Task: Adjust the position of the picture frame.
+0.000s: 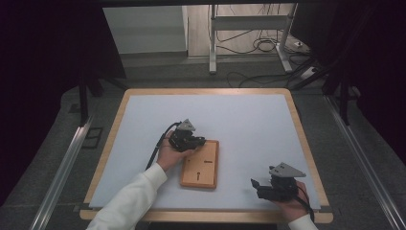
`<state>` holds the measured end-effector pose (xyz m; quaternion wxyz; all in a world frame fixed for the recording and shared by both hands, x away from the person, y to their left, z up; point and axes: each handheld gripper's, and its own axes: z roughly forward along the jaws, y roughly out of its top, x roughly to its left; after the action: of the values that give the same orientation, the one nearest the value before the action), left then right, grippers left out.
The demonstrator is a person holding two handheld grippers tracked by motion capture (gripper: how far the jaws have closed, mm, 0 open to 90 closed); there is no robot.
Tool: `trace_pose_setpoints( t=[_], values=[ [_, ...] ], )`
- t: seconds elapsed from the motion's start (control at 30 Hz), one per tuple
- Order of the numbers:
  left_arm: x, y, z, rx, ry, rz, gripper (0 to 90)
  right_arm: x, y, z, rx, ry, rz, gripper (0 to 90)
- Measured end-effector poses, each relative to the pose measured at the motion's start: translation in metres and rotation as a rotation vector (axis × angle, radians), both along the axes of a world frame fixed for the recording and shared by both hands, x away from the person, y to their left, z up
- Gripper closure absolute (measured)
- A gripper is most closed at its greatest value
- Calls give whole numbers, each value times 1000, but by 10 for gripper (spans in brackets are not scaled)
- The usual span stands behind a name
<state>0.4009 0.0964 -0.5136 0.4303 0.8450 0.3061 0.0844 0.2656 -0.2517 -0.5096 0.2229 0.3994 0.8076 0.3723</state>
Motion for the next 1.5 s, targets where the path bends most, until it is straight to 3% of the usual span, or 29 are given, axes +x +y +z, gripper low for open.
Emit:
trace_pose_setpoints(
  t=[0.3,0.5,0.97,1.07,1.13,1.2,1.3,1.5],
  values=[
    [-8,6,-1,17,-12,11,838,0,0,0,-2,-1,4,169],
    [-9,13,-8,10,5,22,837,-1,2,-1,-8,0,4,169],
    [-13,11,-9,10,-8,10,828,-1,4,-3,-16,5,6,169],
    [-14,13,-4,-1,-43,25,743,-1,5,-3,-15,4,7,169],
    [-15,19,0,-9,-55,38,642,-2,4,-2,-15,1,6,169],
    [-16,21,1,-11,-59,40,601,-2,4,-2,-16,0,7,169],
    [-17,25,4,-1,-76,32,561,-2,5,-3,-17,1,9,169],
    [-17,24,2,22,-71,12,526,-2,4,-2,-19,0,11,169]
  ],
)
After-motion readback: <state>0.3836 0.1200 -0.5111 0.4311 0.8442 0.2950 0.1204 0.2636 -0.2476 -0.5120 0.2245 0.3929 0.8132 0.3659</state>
